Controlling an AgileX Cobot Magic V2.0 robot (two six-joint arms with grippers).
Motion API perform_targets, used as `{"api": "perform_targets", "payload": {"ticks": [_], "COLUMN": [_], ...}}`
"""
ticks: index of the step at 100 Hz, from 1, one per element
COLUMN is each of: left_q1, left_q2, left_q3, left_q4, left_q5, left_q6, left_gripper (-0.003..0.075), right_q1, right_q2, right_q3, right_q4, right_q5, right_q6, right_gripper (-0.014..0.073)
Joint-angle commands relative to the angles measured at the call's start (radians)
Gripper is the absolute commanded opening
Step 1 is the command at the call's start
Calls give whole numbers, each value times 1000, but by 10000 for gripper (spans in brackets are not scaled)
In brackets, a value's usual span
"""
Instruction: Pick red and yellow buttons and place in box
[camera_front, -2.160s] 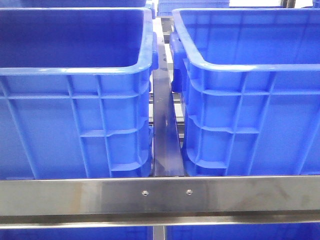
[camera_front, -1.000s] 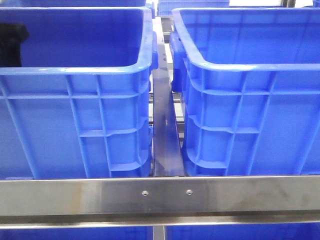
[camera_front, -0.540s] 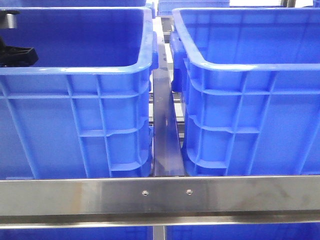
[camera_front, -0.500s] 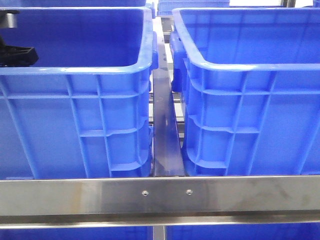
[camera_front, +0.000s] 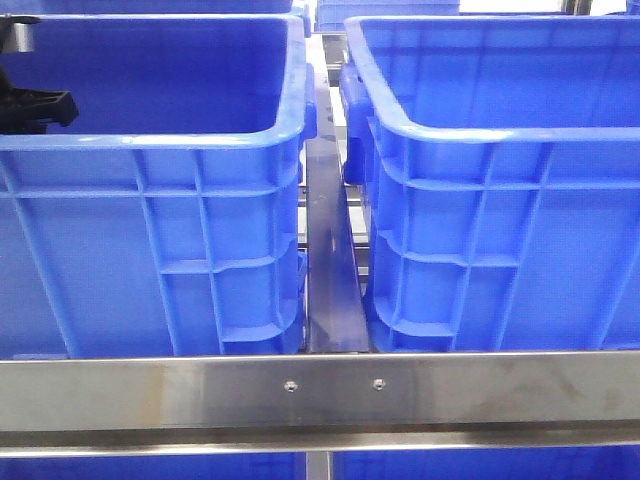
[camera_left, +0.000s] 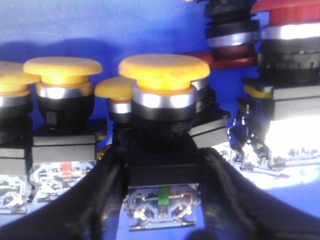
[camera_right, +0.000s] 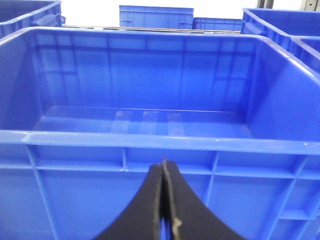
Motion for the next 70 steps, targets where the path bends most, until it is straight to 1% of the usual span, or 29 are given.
{"api": "perform_targets", "payload": {"ticks": [1,20,27,38,54,64,70], "left_q1": [-8,-8,-8,-8,-10,-33,-60], "left_q2": [-44,-77,-108,-161,-238,-279,-298], "left_q3": [-30,-31,-31,-31,-31,-31,-31], "left_q4": [-15,-19,-35,-113,-277,-355,-394], "left_q5": [-38,-38,-38,-48,-23,10,41], "left_q6": [-3,22,65,192,397,527,630], "left_gripper": [6,5,5,5,5,5,5], "right_q1": [3,3,3,3,3,3,3], "right_q2": [-24,-24,-24,-24,-24,-24,-24], "right_q3": [-18,-18,-18,-18,-18,-18,-18], "right_q4": [0,0,0,0,0,0,0], "right_q5": [-75,-75,-75,-75,-75,-75,-75], "right_q6": [-8,-8,-8,-8,-8,-8,-8], "right_gripper": [-64,-64,-64,-64,-64,-64,-64]}}
